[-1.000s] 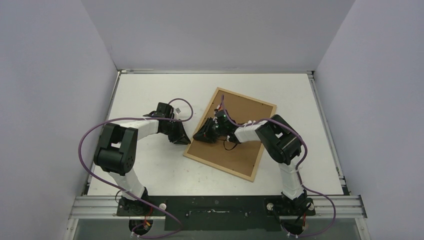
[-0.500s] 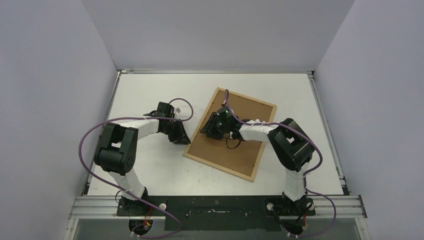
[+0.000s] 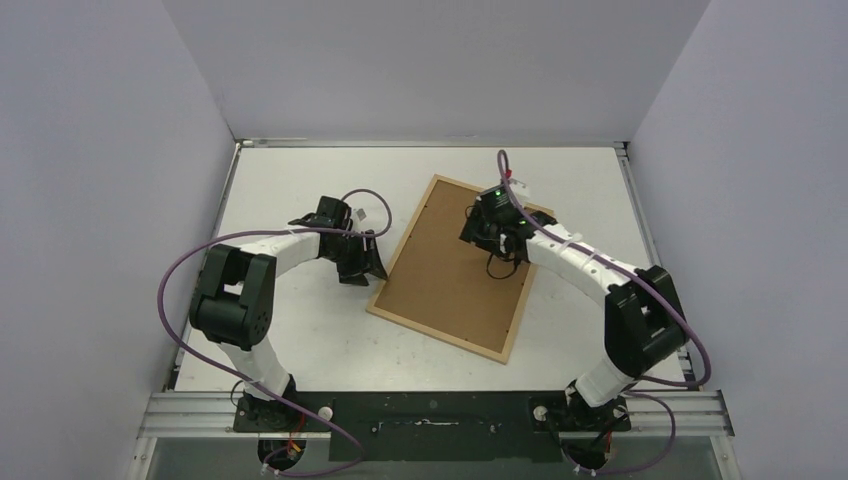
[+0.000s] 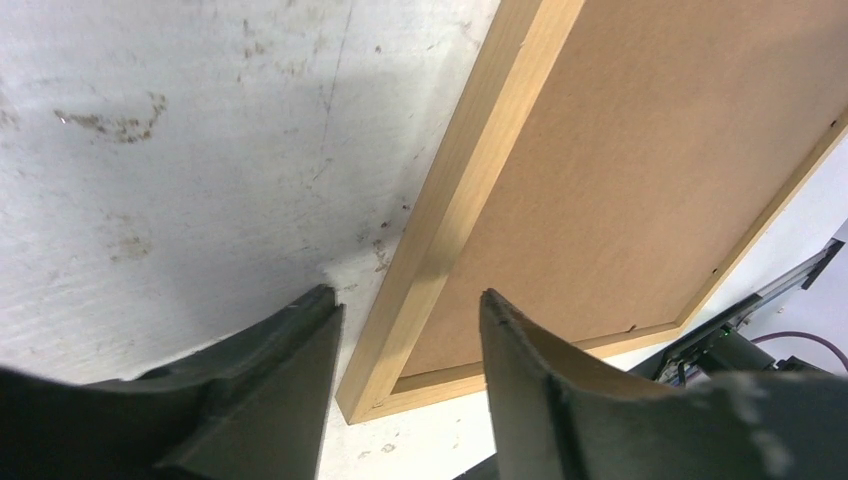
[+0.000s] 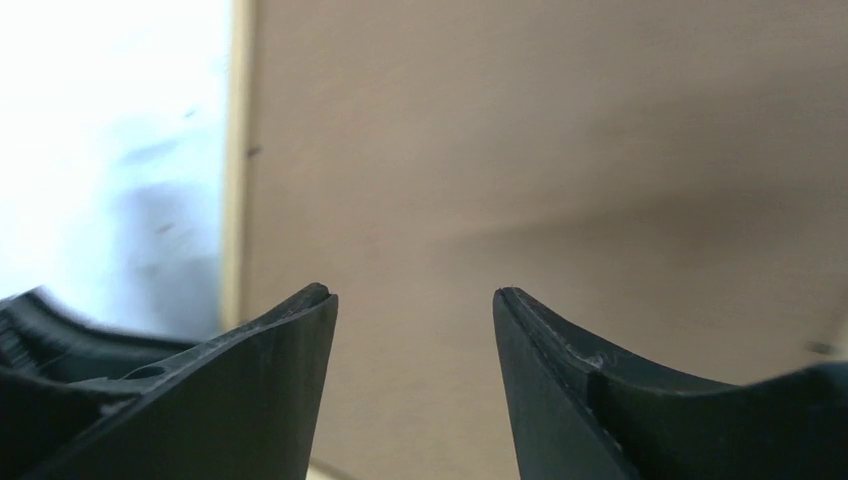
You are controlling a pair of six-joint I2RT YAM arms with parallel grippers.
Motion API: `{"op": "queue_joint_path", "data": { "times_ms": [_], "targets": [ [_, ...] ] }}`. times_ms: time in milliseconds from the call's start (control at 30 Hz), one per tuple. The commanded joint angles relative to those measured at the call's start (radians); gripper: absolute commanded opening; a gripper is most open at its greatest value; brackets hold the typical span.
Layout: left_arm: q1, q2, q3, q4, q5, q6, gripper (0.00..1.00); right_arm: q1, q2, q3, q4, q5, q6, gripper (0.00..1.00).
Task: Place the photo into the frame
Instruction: Install the photo frame at the center of the board, then adjust the photo frame at the center of the board.
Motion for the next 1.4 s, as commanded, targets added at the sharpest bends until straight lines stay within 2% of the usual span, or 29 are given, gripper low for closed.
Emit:
{"op": "queue_joint_path", "data": {
  "times_ms": [0, 167, 300, 767, 900, 1000, 1133, 1200, 1367],
  "targets": [
    [-0.002, 0.012, 0.069, 0.007, -0.015, 0.054, 0.56, -0.103, -0.1, -0.009, -0.274, 0.202, -0.074, 0.63],
    [-0.002, 0.063, 0.093, 0.013, 0.002, 0.062, 0.57, -0.22, -0.123, -0.069, -0.341, 0.141, -0.099, 0.64],
    [-0.002, 0.098, 0.105, 0.024, 0.032, 0.056, 0.56, -0.262, -0.11, -0.098, -0.345, 0.088, -0.114, 0.66],
    [-0.019, 0.086, 0.039, 0.027, 0.074, 0.031, 0.27, -0.304, 0.035, -0.156, -0.226, -0.203, -0.133, 0.65],
    [-0.023, 0.051, -0.009, 0.047, 0.117, 0.023, 0.24, -0.308, 0.059, -0.13, -0.215, -0.218, -0.176, 0.64],
    [-0.029, 0.01, -0.048, 0.054, 0.148, 0.024, 0.23, -0.319, 0.08, -0.077, -0.272, -0.157, -0.216, 0.64],
    [-0.048, -0.068, -0.106, 0.061, 0.167, 0.019, 0.23, -0.315, 0.066, 0.018, -0.376, 0.053, -0.218, 0.69],
    [-0.054, -0.12, -0.134, 0.064, 0.152, 0.007, 0.27, -0.296, 0.043, 0.063, -0.398, 0.117, -0.208, 0.75],
    [-0.046, -0.281, -0.175, 0.007, -0.017, -0.029, 0.51, -0.137, 0.081, 0.216, -0.413, 0.159, -0.204, 0.78]
  ]
}}
